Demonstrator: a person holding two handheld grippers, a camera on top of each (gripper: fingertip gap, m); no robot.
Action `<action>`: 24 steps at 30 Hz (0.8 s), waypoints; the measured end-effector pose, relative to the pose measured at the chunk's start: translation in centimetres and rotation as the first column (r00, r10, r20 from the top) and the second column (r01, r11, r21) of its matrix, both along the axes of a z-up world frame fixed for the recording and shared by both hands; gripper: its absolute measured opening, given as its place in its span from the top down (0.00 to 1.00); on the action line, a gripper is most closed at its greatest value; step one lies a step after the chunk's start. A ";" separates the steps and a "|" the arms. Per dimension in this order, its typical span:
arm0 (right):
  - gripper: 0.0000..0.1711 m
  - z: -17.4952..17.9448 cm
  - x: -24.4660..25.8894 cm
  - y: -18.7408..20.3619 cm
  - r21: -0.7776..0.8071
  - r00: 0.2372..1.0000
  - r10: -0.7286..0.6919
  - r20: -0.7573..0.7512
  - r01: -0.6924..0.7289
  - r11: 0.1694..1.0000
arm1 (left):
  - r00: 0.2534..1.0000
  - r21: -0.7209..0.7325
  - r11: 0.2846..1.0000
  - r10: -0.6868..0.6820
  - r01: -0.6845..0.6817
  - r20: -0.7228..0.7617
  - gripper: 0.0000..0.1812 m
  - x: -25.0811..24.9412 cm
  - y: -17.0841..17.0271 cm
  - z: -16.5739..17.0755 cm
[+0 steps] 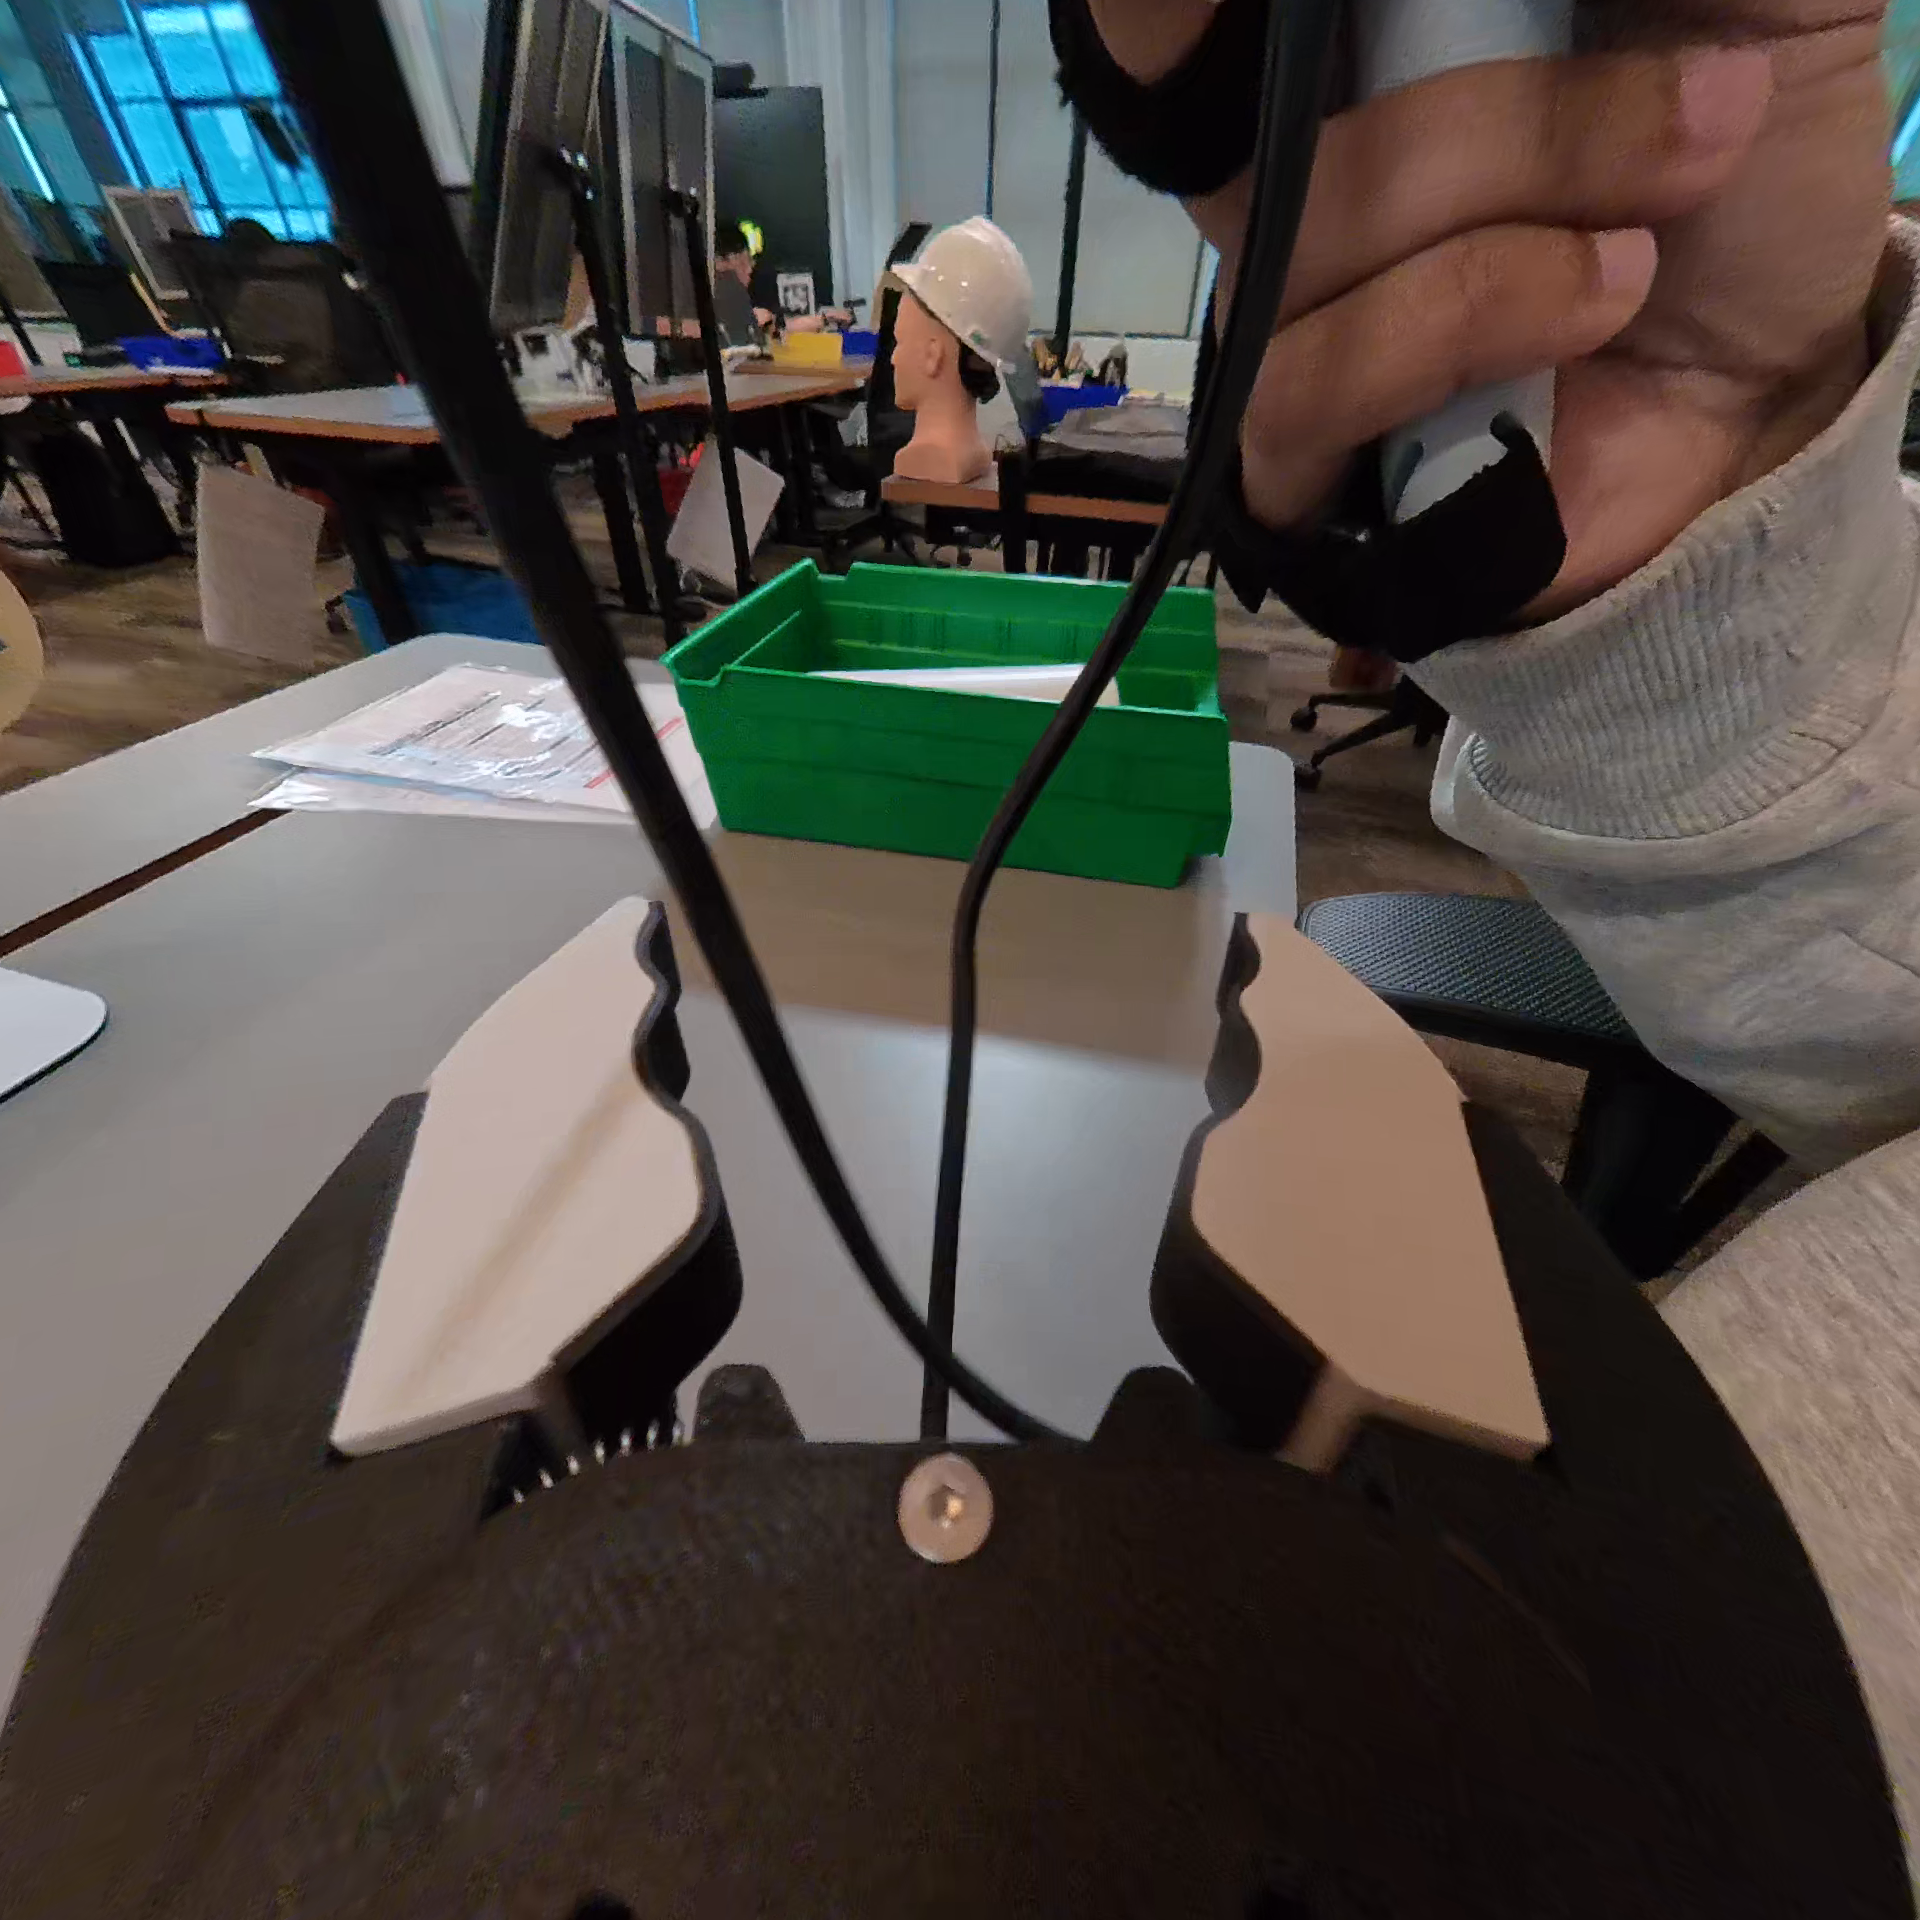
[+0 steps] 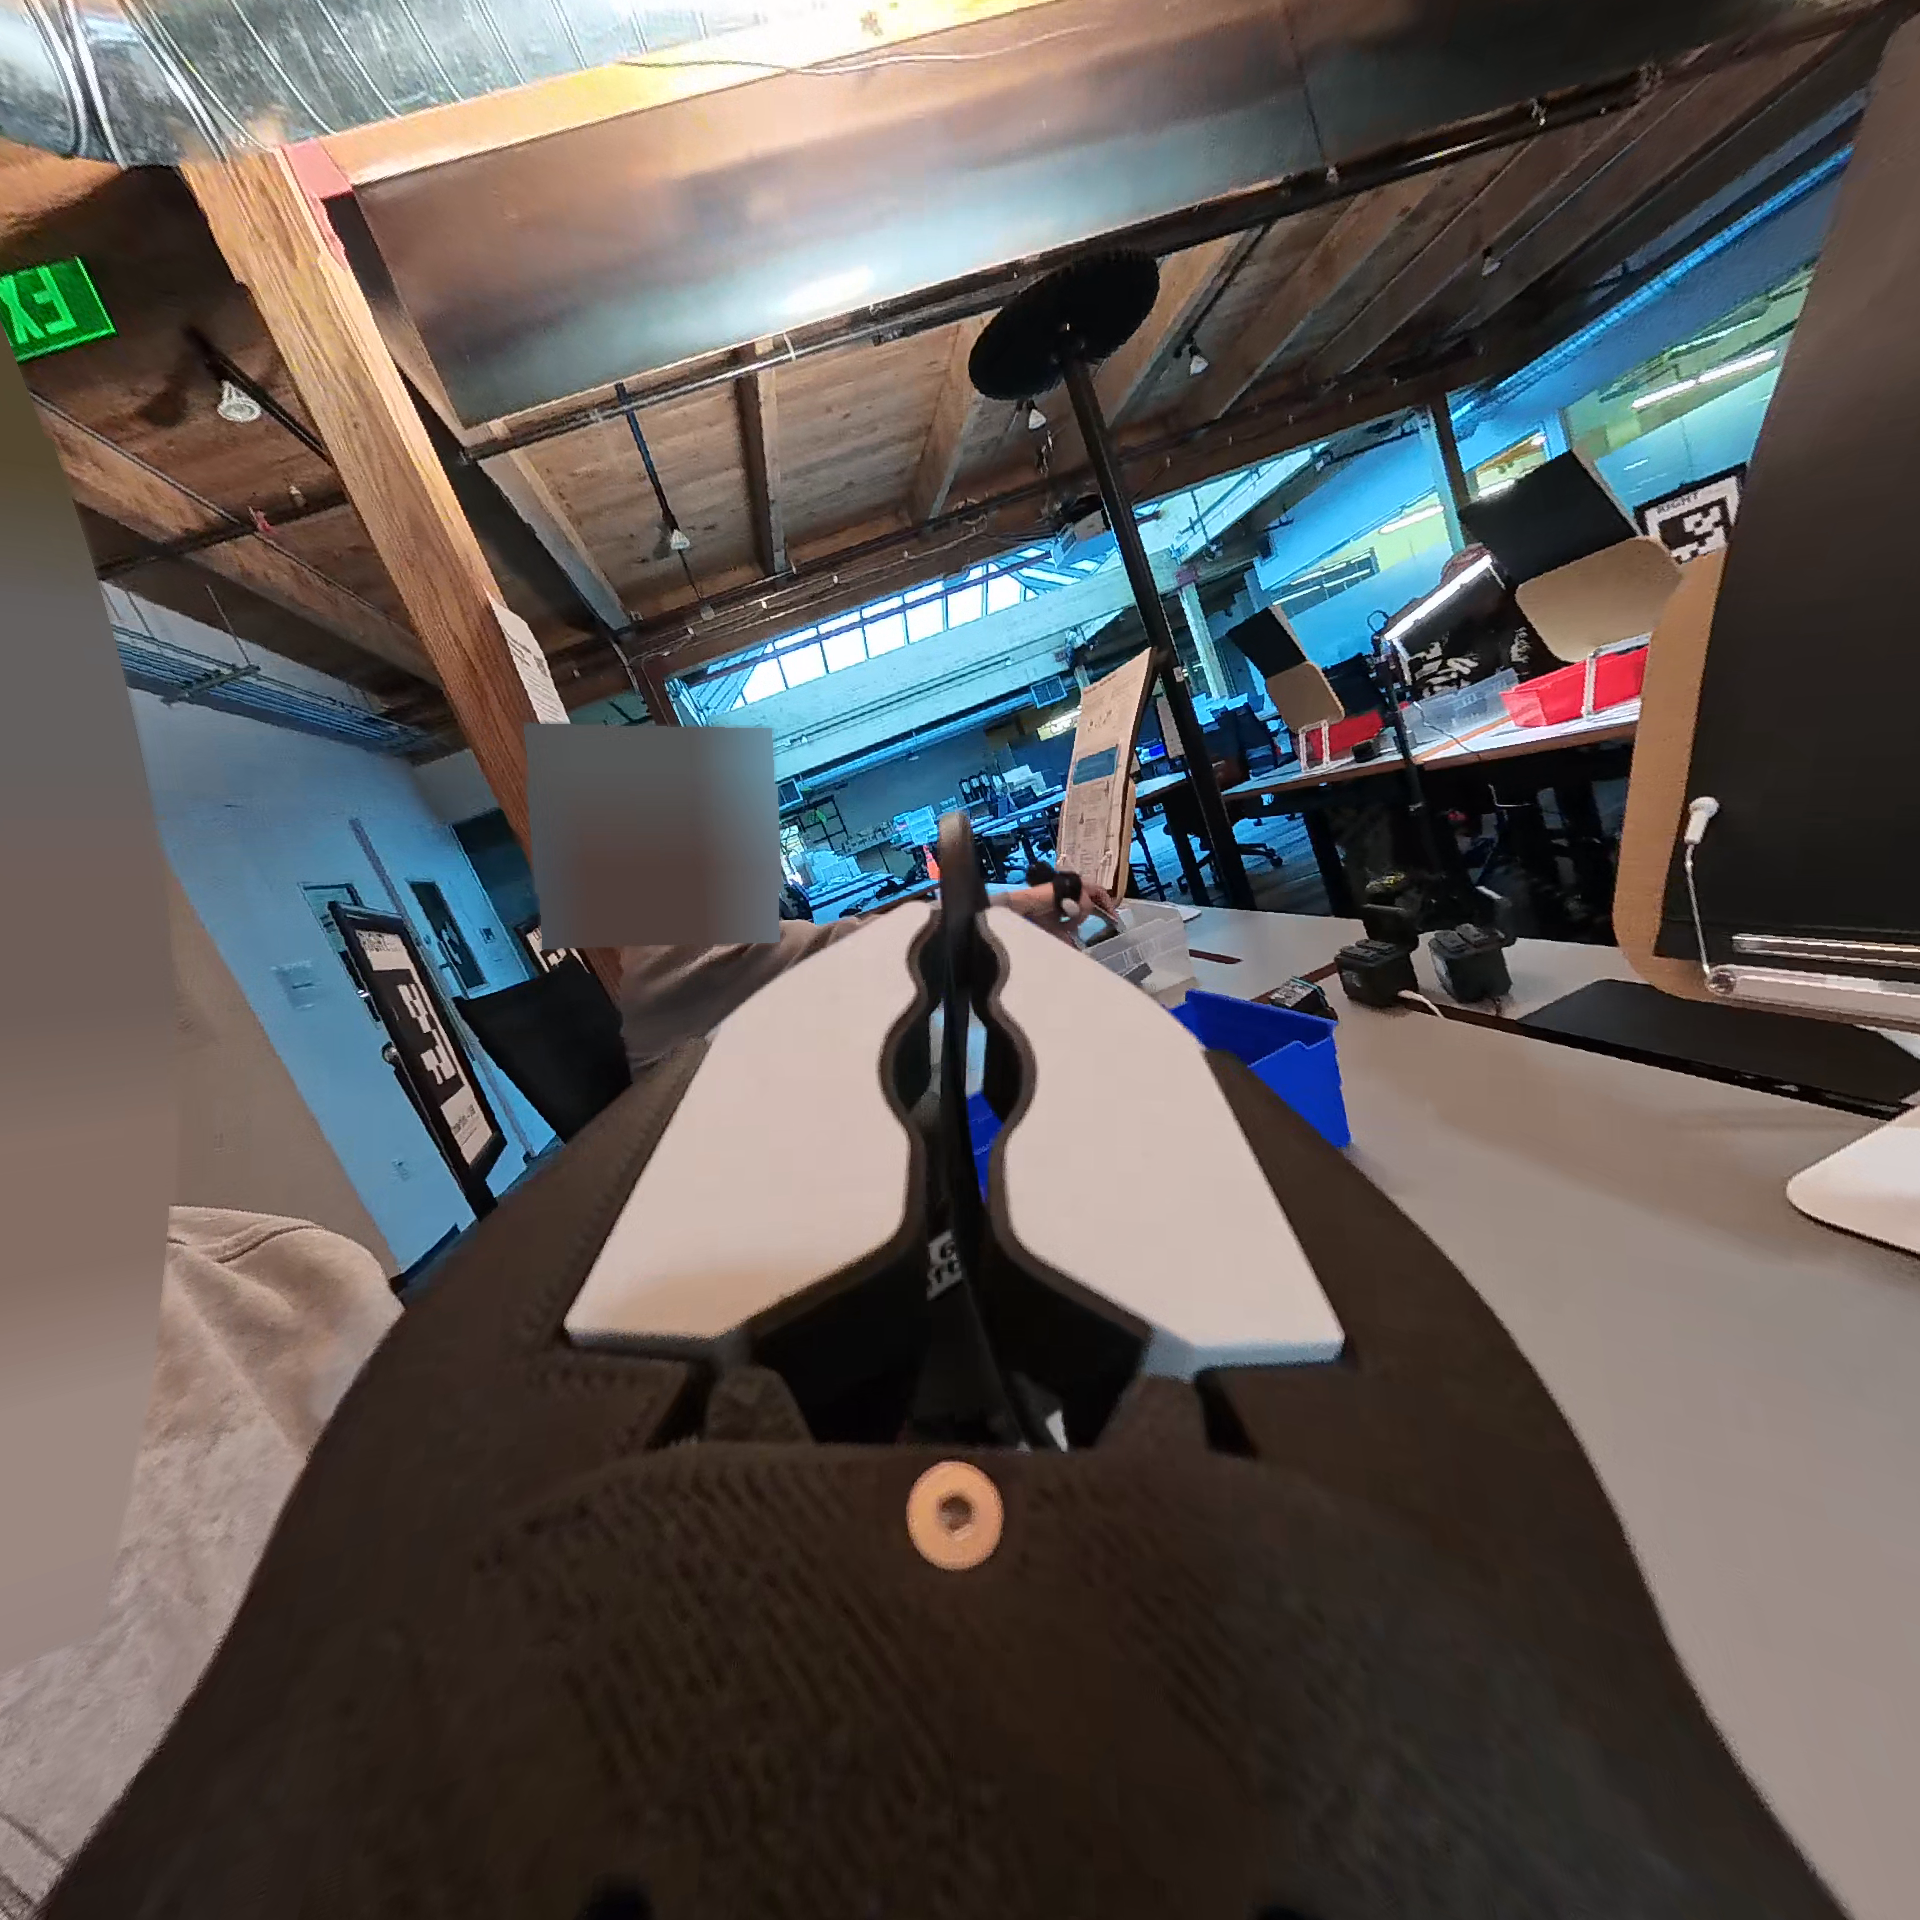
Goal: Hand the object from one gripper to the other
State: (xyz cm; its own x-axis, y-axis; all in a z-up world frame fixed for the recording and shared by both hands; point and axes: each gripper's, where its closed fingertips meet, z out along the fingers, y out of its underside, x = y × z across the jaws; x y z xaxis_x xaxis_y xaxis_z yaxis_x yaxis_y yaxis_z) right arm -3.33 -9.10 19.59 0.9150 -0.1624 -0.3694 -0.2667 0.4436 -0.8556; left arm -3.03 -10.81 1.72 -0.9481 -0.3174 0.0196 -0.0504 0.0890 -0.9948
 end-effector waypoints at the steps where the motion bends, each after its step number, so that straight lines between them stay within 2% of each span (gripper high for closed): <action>1: 0.97 0.1 -0.1 0.0 0.006 1.000 0.006 -0.001 -0.005 1.000 | 1.000 -0.019 1.000 -0.009 0.010 0.005 0.47 -0.2 0.0 0.2; 6: 0.97 0.1 -0.3 0.1 0.021 1.000 0.006 0.002 -0.006 1.000 | 0.999 -0.150 0.988 -0.030 0.027 -0.019 0.61 -0.5 0.4 1.5; 10: 0.97 -0.1 -0.3 0.4 0.026 1.000 0.004 0.001 -0.004 1.000 | 0.999 -0.155 0.988 -0.013 0.008 -0.029 0.69 -0.4 0.2 1.3; 18: 0.97 -0.6 -0.8 1.3 0.038 0.999 0.044 -0.008 -0.043 0.998 | 1.000 -0.123 0.992 0.010 -0.013 -0.024 0.69 -0.6 -0.2 1.0; 24: 0.97 -0.7 -1.0 1.6 0.039 0.998 0.067 -0.002 -0.067 0.997 | 0.998 -0.151 0.988 -0.040 0.033 -0.043 0.67 -1.4 -0.7 1.3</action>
State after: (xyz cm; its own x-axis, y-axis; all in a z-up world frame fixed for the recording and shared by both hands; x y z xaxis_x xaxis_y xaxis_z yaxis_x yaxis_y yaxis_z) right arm -4.36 -7.47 18.94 0.9221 -0.0860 -0.3772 -0.2998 0.4576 -0.8371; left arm -4.47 -11.46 3.02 -0.9560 -0.2727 0.1081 -0.0957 -0.0583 -0.9937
